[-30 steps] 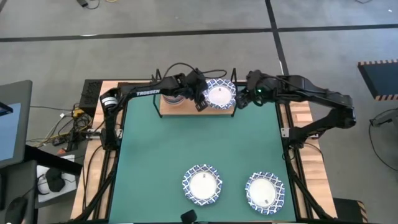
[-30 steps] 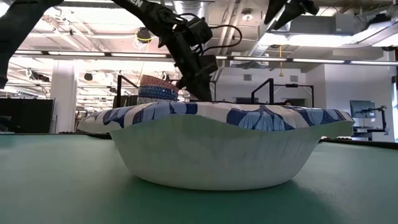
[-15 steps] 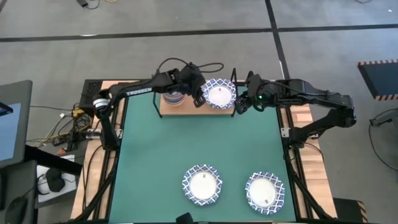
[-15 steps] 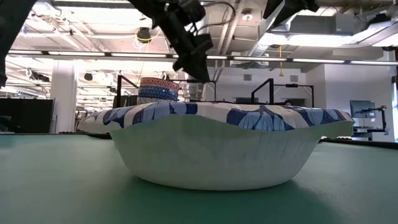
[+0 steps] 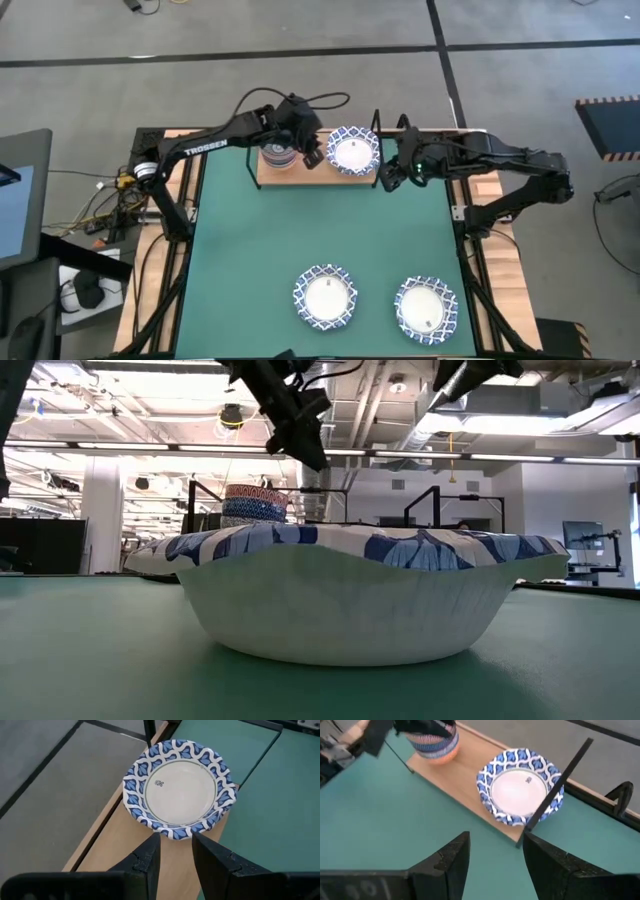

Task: Place and stack bowls onto a shelf
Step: Stack the white patterned bowl on top of the stacked white patterned bowls on the shelf

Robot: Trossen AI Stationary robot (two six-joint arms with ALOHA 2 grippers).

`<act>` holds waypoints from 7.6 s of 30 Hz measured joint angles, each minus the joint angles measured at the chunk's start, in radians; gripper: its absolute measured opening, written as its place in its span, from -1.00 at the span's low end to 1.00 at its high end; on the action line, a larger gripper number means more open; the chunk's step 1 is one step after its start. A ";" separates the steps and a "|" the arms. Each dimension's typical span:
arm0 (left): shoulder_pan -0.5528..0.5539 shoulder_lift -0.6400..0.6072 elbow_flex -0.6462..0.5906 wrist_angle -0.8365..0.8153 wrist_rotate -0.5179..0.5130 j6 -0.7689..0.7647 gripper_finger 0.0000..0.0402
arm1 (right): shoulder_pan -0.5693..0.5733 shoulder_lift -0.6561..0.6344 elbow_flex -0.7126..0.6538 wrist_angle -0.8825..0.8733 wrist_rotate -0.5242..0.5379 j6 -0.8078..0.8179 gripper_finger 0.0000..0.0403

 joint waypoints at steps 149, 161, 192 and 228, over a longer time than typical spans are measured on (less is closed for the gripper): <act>0.115 0.053 -0.061 0.628 0.107 0.164 -1.00 | 0.084 -0.432 -0.706 0.678 0.213 -0.024 -0.31; 0.198 0.198 -0.061 0.638 0.296 0.284 -1.00 | -0.005 -0.433 -0.706 0.677 0.204 0.059 -0.31; 0.174 0.210 -0.061 0.580 0.358 0.533 -0.80 | -0.101 -0.433 -0.706 0.678 0.204 0.124 -0.31; 0.237 0.208 -0.061 0.520 0.344 0.035 -0.65 | -0.114 -0.332 -0.706 0.733 0.175 0.167 -0.31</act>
